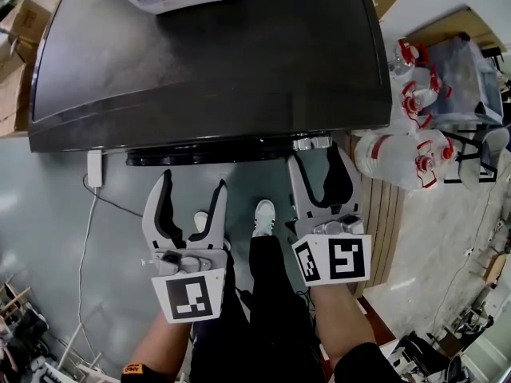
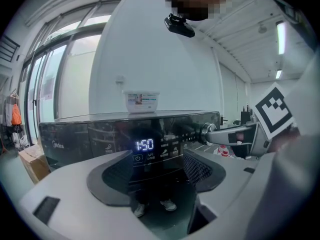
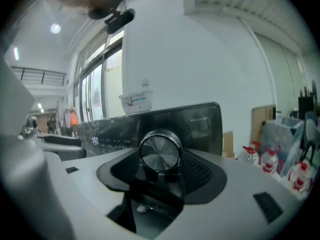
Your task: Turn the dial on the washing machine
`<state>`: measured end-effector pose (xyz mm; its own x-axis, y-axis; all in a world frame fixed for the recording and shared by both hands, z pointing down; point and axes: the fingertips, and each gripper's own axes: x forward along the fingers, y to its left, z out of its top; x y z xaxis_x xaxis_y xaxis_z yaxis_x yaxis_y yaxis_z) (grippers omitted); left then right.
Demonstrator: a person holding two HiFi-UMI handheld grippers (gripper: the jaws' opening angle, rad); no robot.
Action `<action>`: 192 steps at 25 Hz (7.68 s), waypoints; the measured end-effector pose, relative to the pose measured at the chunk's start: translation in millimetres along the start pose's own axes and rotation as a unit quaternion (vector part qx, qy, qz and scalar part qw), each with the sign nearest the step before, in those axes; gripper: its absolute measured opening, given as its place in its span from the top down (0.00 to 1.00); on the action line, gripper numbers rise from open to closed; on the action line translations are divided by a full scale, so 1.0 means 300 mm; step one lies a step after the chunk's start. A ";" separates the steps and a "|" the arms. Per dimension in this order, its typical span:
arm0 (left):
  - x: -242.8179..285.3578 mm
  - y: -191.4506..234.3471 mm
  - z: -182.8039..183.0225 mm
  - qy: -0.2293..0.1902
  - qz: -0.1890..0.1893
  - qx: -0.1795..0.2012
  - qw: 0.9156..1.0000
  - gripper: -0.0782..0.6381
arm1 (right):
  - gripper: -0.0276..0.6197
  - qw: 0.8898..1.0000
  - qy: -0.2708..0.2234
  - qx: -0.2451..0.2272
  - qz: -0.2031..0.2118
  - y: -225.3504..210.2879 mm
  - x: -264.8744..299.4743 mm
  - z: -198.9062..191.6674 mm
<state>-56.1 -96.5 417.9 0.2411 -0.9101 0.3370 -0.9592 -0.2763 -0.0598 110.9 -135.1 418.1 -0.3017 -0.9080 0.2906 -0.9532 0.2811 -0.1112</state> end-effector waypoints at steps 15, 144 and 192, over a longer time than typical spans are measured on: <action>-0.003 -0.002 0.001 0.000 -0.012 -0.002 1.000 0.47 | 0.50 0.979 -0.013 -0.201 -0.025 0.044 -0.005 0.038; -0.009 -0.033 -0.012 0.006 -0.025 -0.014 1.000 0.47 | 0.53 0.976 0.010 -0.216 -0.029 0.035 0.007 0.016; 0.013 -0.005 0.014 0.002 -0.034 -0.019 0.999 0.47 | 0.51 0.998 0.000 -0.069 -0.008 0.005 -0.007 0.031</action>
<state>-53.1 -100.9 415.3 0.3051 -0.8887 0.3423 -0.9457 -0.3249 -0.0005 110.1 -135.5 408.4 -0.2856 -0.9129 0.2915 -0.9517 0.3059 0.0257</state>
